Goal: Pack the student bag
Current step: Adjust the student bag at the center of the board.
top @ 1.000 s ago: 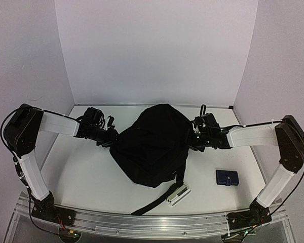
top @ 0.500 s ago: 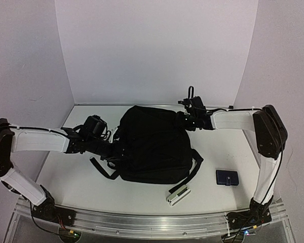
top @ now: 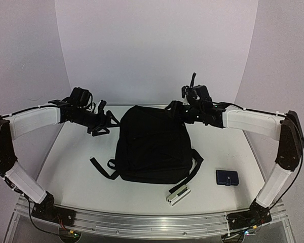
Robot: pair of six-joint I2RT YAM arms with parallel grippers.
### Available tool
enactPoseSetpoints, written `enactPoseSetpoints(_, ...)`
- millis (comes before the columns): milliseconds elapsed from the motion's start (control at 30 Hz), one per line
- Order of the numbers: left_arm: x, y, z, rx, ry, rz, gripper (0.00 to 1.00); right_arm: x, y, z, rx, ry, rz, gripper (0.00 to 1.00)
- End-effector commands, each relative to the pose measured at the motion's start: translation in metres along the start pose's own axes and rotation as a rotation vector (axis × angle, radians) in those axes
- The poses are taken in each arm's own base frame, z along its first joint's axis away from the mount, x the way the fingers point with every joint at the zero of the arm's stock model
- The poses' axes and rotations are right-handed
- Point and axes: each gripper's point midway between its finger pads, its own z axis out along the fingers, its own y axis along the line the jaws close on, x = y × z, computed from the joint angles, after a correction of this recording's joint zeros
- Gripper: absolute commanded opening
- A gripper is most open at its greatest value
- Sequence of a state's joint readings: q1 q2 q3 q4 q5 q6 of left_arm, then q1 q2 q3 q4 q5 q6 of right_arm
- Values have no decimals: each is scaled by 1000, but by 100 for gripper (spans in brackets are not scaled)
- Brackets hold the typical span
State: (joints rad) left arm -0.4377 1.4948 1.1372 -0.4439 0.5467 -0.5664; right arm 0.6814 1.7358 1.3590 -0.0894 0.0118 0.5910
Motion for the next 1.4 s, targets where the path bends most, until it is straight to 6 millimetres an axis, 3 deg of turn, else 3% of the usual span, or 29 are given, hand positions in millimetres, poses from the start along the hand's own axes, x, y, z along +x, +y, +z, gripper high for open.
enactPoseSetpoints(0, -10, 14, 25, 5, 83, -5, 79, 50, 60, -7, -116, 99, 23, 60)
enactPoseSetpoints(167, -11, 23, 55, 44, 167, -51, 79, 101, 104, 8, -194, 200, 25, 61)
enactPoseSetpoints(300, -8, 28, 63, 37, 207, -61, 75, 135, 133, 23, -293, 275, 69, 56)
enactPoseSetpoints(467, -14, 28, 69, 33, 226, -40, 71, 160, 144, 46, -356, 317, 157, 49)
enactPoseSetpoints(700, -7, 49, 89, 6, 264, -78, 62, 171, 130, 70, -290, 298, 207, 44)
enactPoseSetpoints(967, -2, 57, 102, 25, 277, -100, 39, 182, 123, 90, -255, 299, 246, 43)
enactPoseSetpoints(1100, 0, 54, 103, 56, 282, -103, 18, 180, 124, 95, -250, 284, 254, 39)
enactPoseSetpoints(1367, -2, 44, 95, 83, 262, -80, 0, 185, 112, 110, -197, 260, 293, 29)
